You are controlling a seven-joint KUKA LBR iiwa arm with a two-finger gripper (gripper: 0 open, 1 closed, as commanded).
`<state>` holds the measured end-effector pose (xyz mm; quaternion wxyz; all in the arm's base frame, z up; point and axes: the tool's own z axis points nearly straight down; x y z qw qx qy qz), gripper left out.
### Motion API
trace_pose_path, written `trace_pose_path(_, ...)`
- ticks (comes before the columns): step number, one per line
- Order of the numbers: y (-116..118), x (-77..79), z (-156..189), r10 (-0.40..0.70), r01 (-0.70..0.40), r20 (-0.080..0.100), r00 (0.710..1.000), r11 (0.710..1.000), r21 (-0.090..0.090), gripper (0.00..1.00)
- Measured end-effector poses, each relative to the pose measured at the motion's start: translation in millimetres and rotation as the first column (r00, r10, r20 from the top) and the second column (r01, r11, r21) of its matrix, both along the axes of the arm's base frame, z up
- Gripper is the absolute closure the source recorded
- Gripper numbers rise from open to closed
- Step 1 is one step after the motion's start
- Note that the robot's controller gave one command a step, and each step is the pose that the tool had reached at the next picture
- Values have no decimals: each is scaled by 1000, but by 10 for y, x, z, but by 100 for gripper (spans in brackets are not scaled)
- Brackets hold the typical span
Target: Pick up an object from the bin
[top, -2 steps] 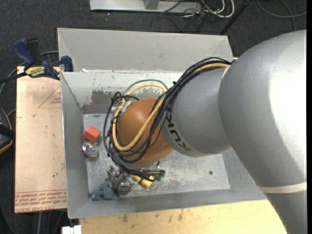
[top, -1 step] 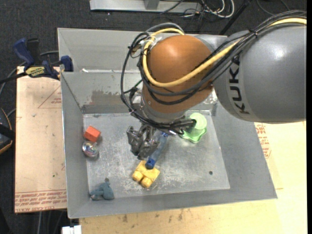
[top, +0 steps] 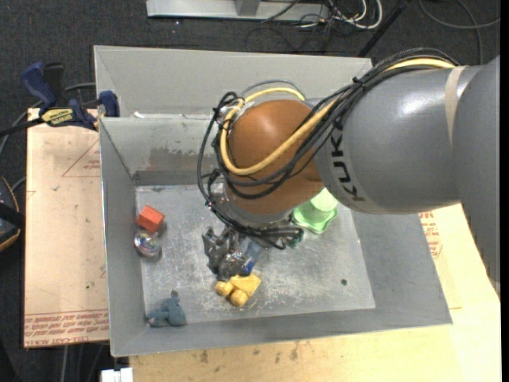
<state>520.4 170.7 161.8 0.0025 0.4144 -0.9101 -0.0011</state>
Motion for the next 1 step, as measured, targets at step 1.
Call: trace_pose_path(1,5,7,29,0,0,4,1000,1000,2,0)
